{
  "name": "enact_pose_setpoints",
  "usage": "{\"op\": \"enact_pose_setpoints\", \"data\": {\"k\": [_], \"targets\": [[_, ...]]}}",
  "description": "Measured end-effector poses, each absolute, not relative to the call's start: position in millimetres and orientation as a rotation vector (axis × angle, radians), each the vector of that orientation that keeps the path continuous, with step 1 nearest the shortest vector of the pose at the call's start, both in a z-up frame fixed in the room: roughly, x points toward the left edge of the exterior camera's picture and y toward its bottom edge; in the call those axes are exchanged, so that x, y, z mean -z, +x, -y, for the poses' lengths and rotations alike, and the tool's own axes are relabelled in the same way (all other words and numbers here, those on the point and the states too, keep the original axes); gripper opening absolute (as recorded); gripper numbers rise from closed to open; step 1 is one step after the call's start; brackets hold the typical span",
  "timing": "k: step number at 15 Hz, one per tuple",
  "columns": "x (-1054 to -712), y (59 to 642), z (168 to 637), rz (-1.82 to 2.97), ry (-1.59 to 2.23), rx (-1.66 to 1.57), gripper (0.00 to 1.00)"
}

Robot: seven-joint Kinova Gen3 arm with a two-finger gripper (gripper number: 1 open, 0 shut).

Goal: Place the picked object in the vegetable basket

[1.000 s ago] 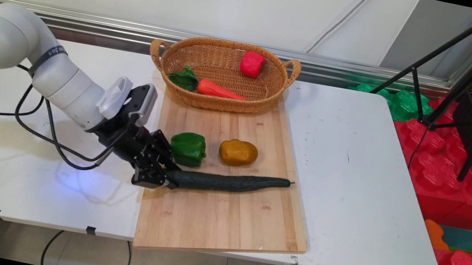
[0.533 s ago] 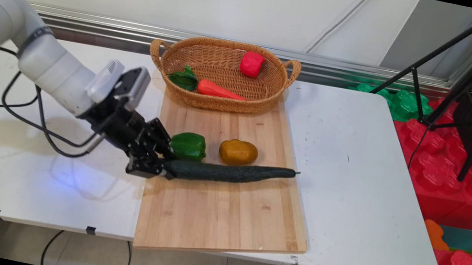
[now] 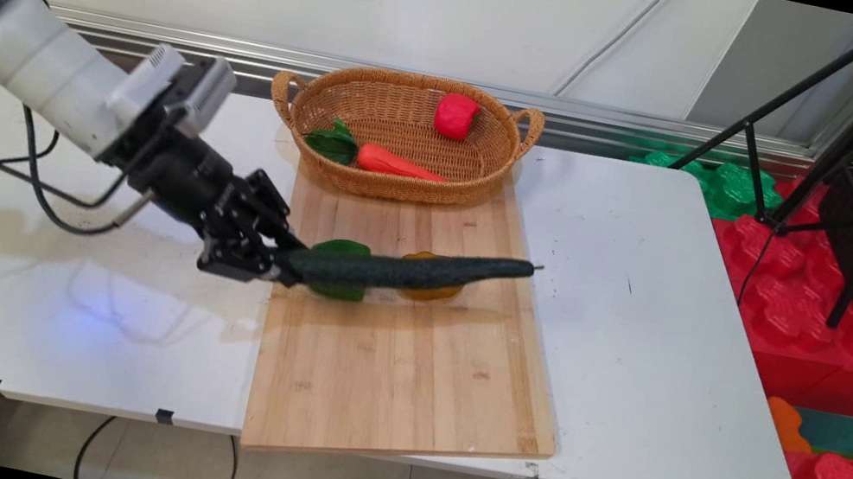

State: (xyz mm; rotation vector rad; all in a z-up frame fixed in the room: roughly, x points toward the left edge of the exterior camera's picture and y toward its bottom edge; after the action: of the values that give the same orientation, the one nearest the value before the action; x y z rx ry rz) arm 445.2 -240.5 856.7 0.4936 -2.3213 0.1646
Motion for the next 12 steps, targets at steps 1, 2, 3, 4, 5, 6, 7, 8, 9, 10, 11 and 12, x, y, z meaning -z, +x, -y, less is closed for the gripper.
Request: {"op": "enact_pose_setpoints", "data": {"k": [1, 2, 3, 4, 5, 6, 7, 8, 9, 10, 11, 12], "targets": [[-863, 450, 243, 2.313, 0.496, -0.17, 0.0], [-870, 455, 246, 2.303, 0.499, -0.181, 0.0], [-877, 462, 251, 2.294, 0.503, -0.196, 0.0], [-881, 466, 255, 2.289, 0.506, -0.205, 0.0], [-885, 469, 258, 2.284, 0.509, -0.215, 0.0], [-889, 474, 263, 2.278, 0.515, -0.231, 0.0], [-895, 481, 270, 2.271, 0.526, -0.253, 0.0], [-899, 487, 276, 2.265, 0.538, -0.274, 0.0], [-901, 492, 282, 2.26, 0.548, -0.291, 0.0], [-904, 498, 291, 2.254, 0.561, -0.313, 0.0], [-906, 502, 298, 2.248, 0.571, -0.331, 0.0], [-907, 505, 302, 2.245, 0.576, -0.343, 0.0]]}}
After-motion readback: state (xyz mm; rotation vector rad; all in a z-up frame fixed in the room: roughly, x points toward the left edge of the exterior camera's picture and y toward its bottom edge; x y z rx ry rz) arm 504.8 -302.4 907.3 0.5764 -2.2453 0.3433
